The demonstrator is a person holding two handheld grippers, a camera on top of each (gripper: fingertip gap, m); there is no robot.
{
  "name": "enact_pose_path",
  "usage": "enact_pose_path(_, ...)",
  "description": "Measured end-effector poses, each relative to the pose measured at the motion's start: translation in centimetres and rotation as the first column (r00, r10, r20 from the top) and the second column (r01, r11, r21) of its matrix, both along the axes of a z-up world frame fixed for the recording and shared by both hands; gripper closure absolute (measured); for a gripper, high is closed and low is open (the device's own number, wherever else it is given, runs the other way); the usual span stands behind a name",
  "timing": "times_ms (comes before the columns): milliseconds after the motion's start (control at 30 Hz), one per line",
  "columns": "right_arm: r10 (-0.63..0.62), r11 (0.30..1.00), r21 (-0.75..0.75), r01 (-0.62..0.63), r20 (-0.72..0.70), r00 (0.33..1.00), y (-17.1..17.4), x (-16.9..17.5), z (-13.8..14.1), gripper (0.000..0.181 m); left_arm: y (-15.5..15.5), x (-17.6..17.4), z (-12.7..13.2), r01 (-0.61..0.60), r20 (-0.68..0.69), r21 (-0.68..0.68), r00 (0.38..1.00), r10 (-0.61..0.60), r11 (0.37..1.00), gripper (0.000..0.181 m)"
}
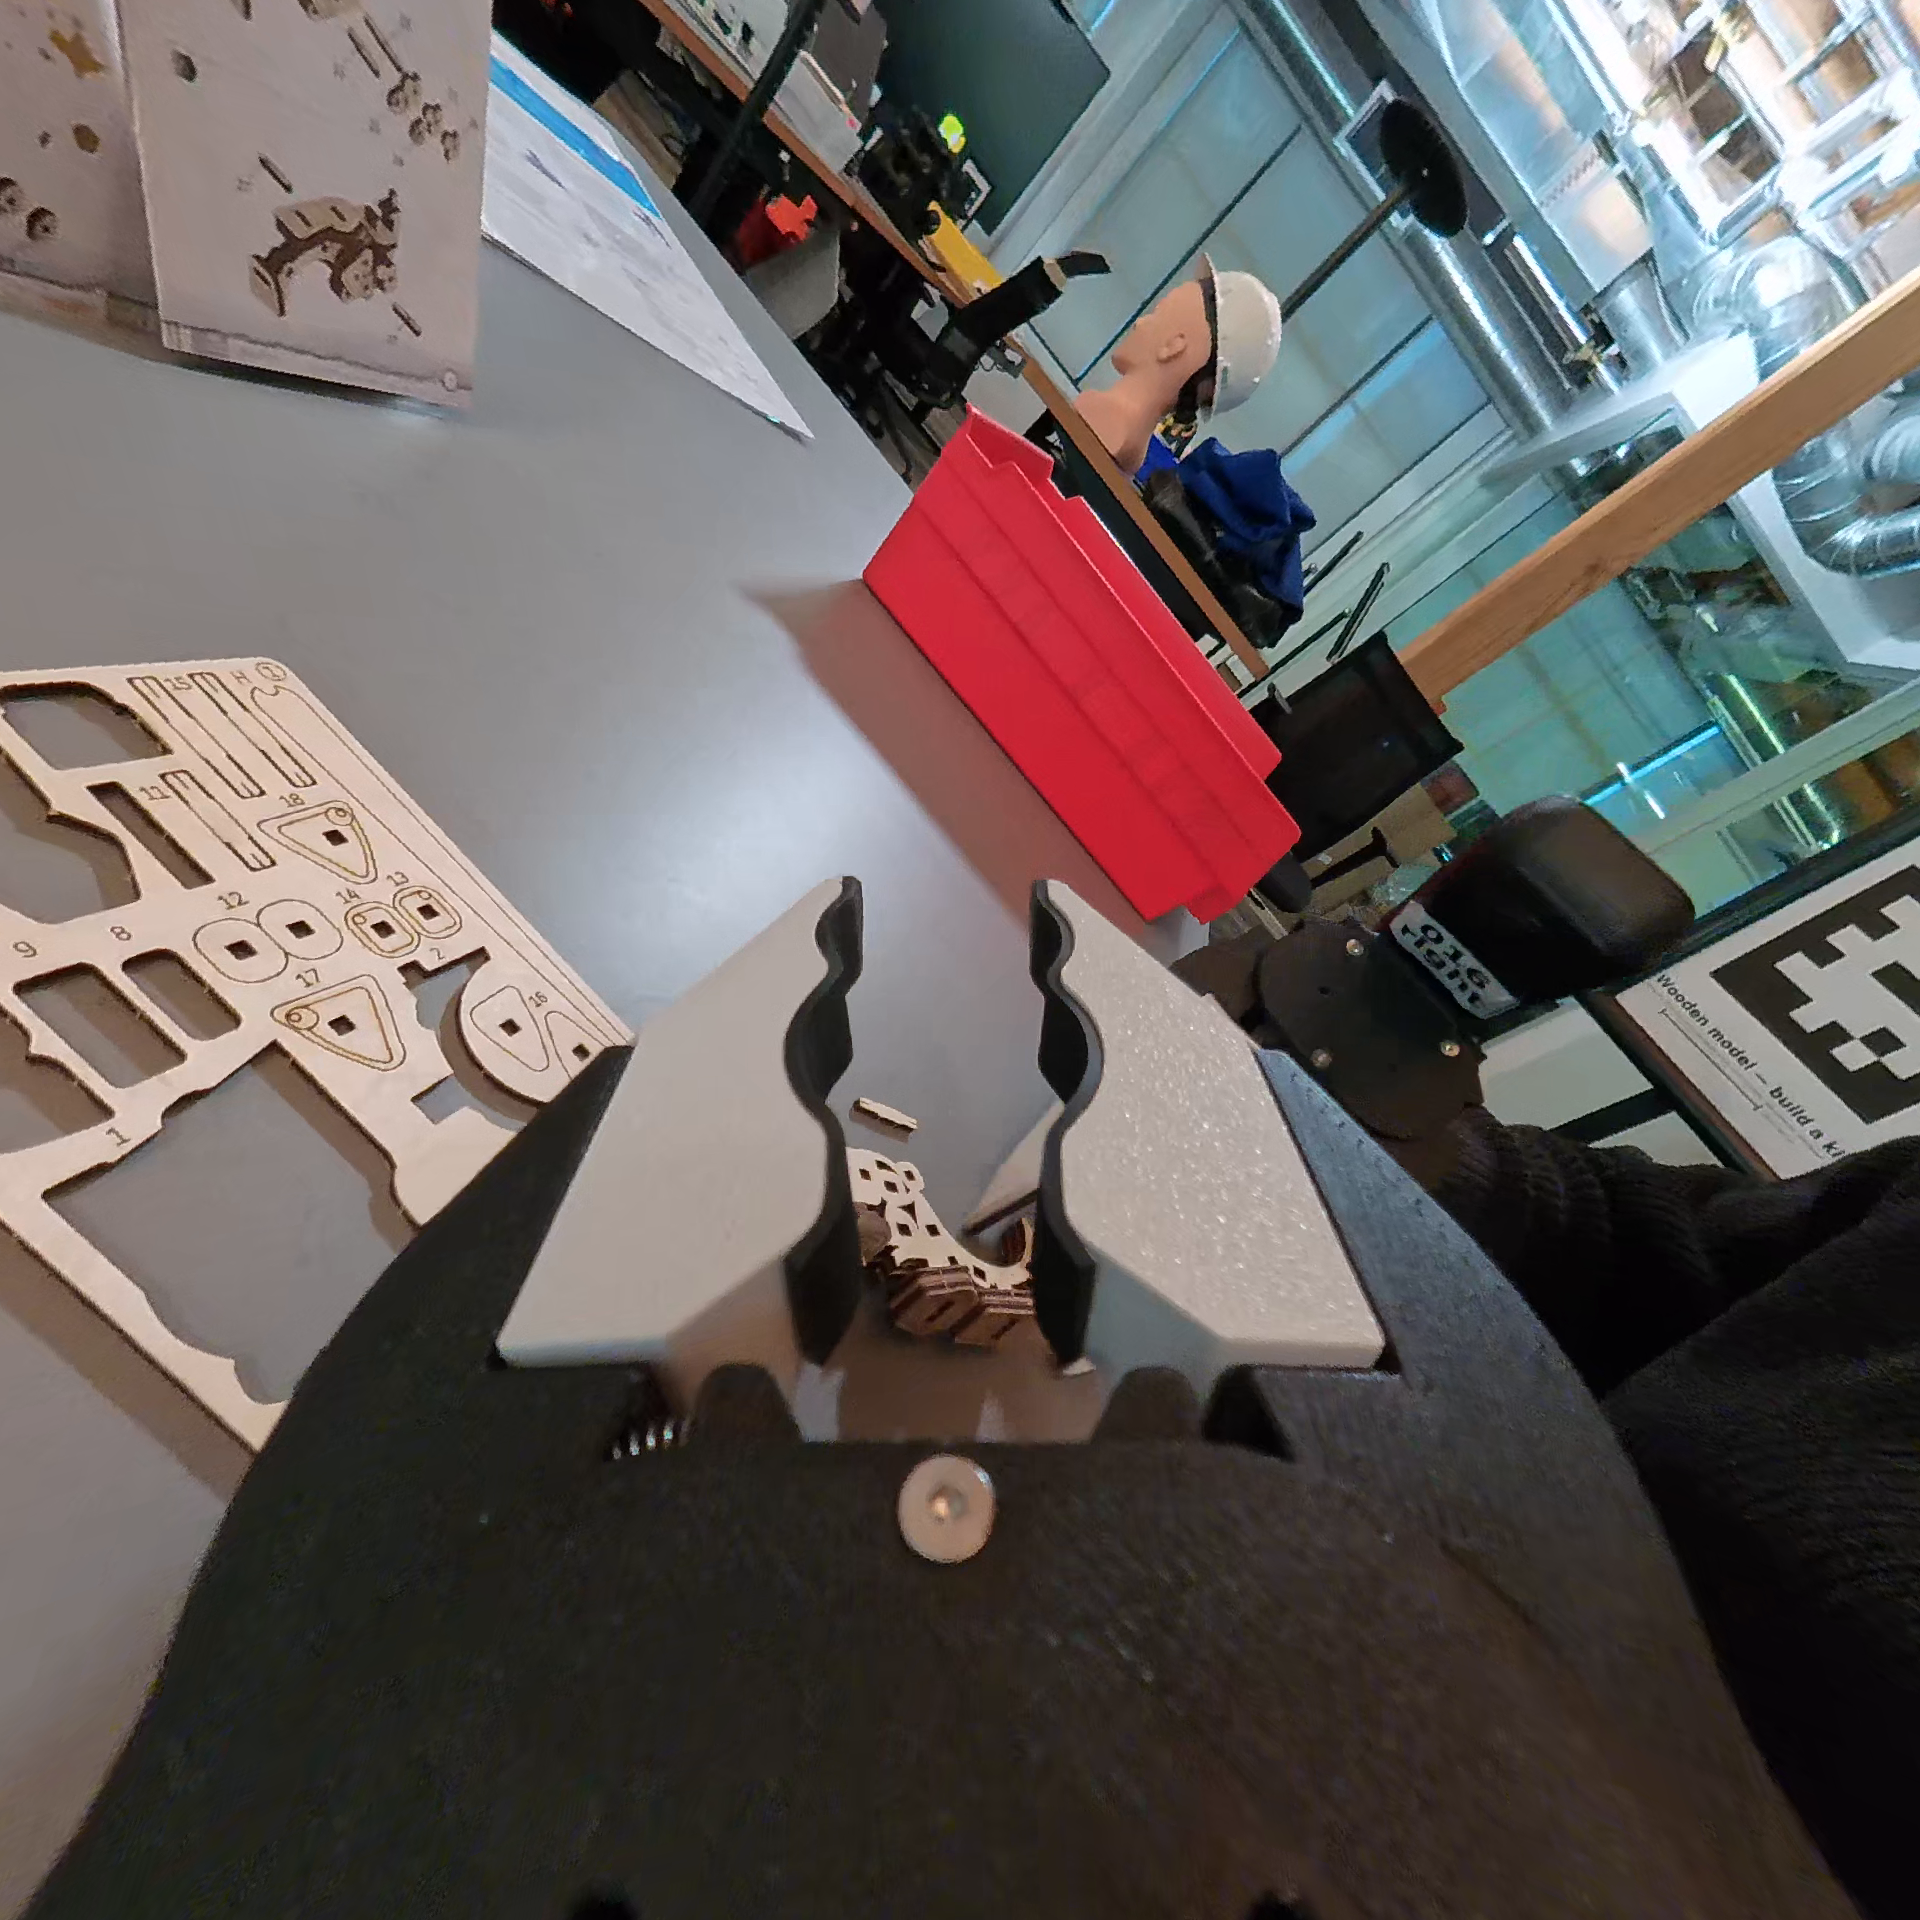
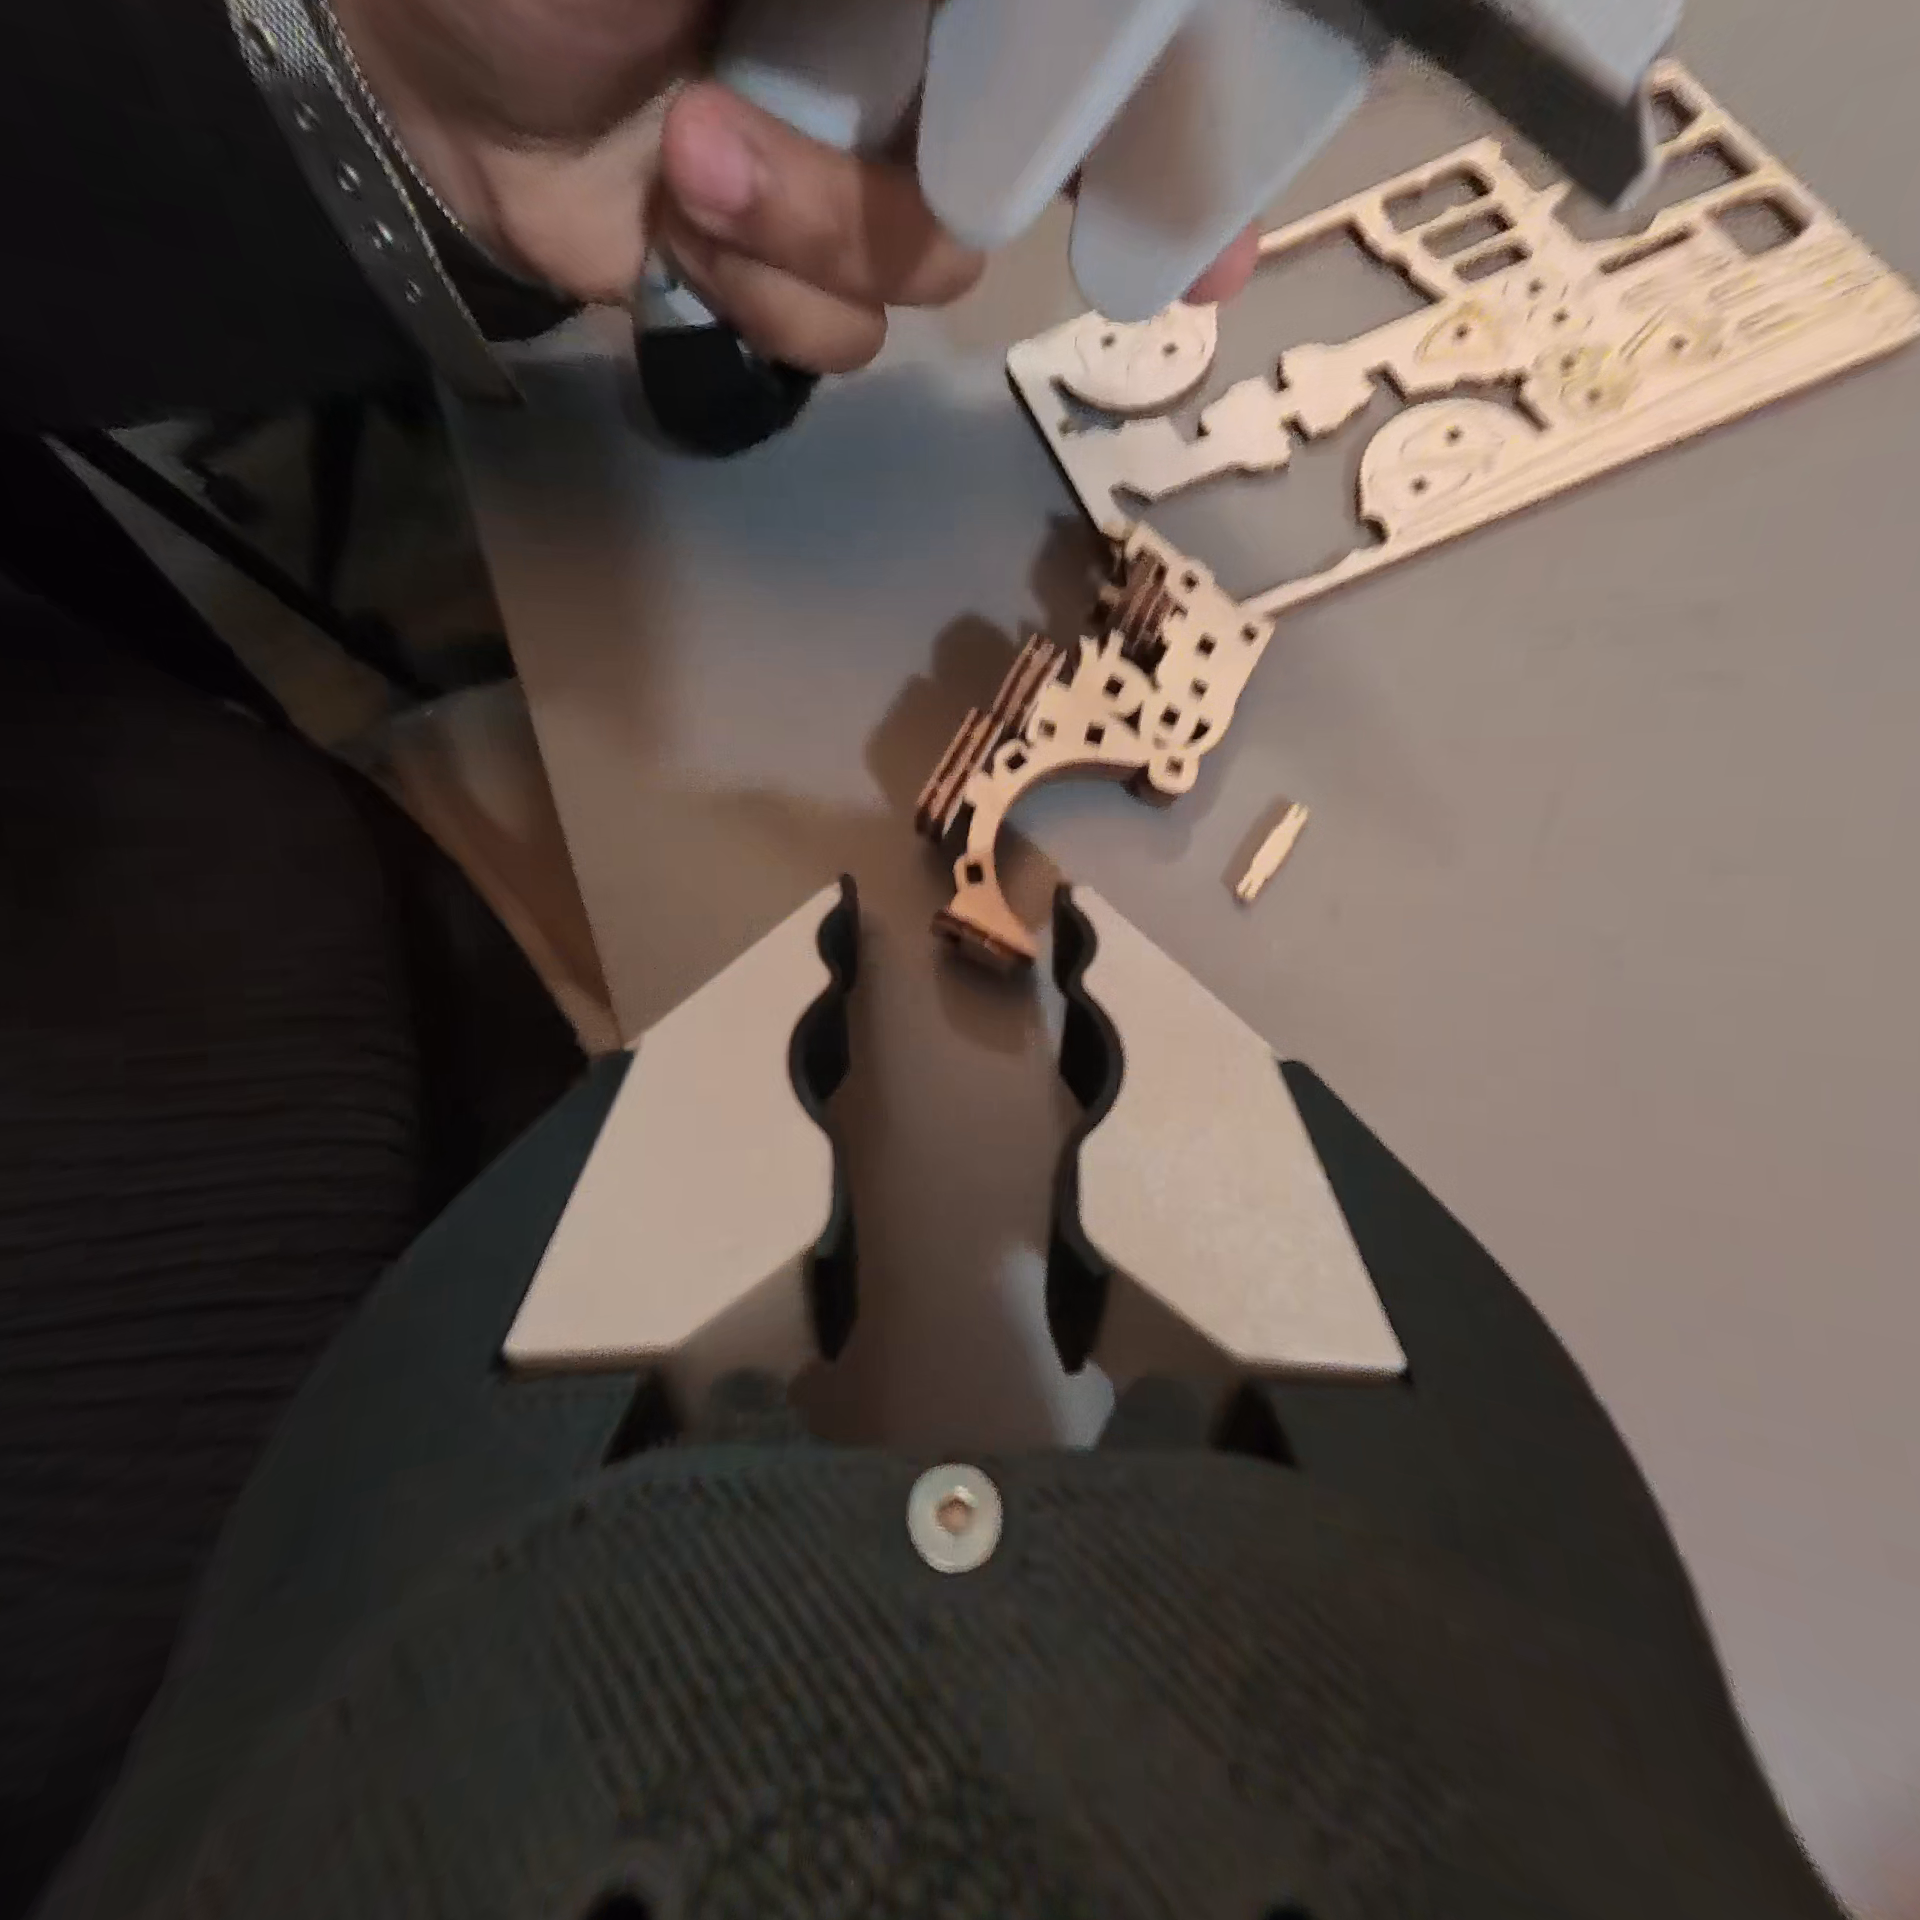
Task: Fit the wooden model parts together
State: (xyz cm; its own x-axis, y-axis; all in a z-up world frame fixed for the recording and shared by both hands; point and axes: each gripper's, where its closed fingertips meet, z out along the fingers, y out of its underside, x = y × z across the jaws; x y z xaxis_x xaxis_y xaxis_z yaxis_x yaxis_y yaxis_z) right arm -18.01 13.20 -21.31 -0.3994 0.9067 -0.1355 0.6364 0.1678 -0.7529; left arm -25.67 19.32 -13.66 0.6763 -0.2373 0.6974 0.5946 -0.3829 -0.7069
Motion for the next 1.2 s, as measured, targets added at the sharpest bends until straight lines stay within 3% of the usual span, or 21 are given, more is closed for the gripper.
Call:
enact_pose_path(100,0.011,0.999,0.047,-0.012,0.009,1.000,0.0,-0.2,-0.3,0.163,0.0,0.2,0.0,0.005,-0.001,0.004,1.000,-0.005,1.000,0.150)
enact_pose_path(233,-0.015,0.998,0.061,0.017,-0.028,1.000,0.7,-0.4,0.3,0.166,-0.2,0.1,0.6,-0.010,-0.002,0.036,1.000,0.010,0.999,0.144)
enact_pose_path(467,-0.202,0.977,-0.006,0.211,-0.326,0.924,4.5,-1.2,6.5,0.167,-0.2,-0.6,1.3,-0.114,0.018,0.046,0.993,0.113,0.992,0.121)
enact_pose_path(600,-0.171,0.928,0.229,0.294,-0.441,0.881,5.5,-1.0,8.2,0.167,-0.2,2.9,1.5,0.011,0.162,0.031,0.987,-0.016,0.999,0.120)
enact_pose_path(767,-0.027,0.816,0.496,0.297,-0.480,0.877,3.4,-1.0,8.5,0.167,-0.1,5.9,1.0,0.106,0.344,-0.001,0.934,-0.100,0.994,0.118)
enact_pose_path(800,-0.006,0.793,0.529,0.301,-0.488,0.873,3.0,-0.9,8.6,0.167,0.0,5.9,1.2,0.105,0.373,0.010,0.922,-0.101,0.994,0.124)
enact_pose_path(867,0.011,0.774,0.556,0.304,-0.492,0.871,2.4,-0.9,8.5,0.166,-0.3,5.7,2.1,0.116,0.420,0.060,0.898,-0.130,0.991,0.163)
enact_pose_path(967,-0.034,0.814,0.491,0.309,-0.492,0.870,2.2,-0.8,8.5,0.165,-0.2,5.7,2.2,0.127,0.396,0.058,0.908,-0.139,0.990,0.163)
enact_pose_path(1033,-0.061,0.875,0.396,0.279,-0.482,0.874,1.8,-0.7,8.4,0.152,-0.1,5.6,2.4,0.124,0.368,0.069,0.919,-0.141,0.990,0.163)
enact_pose_path(1100,-0.093,0.930,0.273,0.245,-0.468,0.879,1.7,-0.5,8.4,0.137,-0.2,5.7,2.6,0.137,0.330,0.086,0.931,-0.158,0.987,0.164)
enact_pose_path(1200,-0.208,0.968,0.023,0.250,-0.480,0.852,2.9,0.0,9.9,0.130,-0.4,6.0,3.1,0.174,0.223,0.126,0.954,-0.199,0.977,0.164)
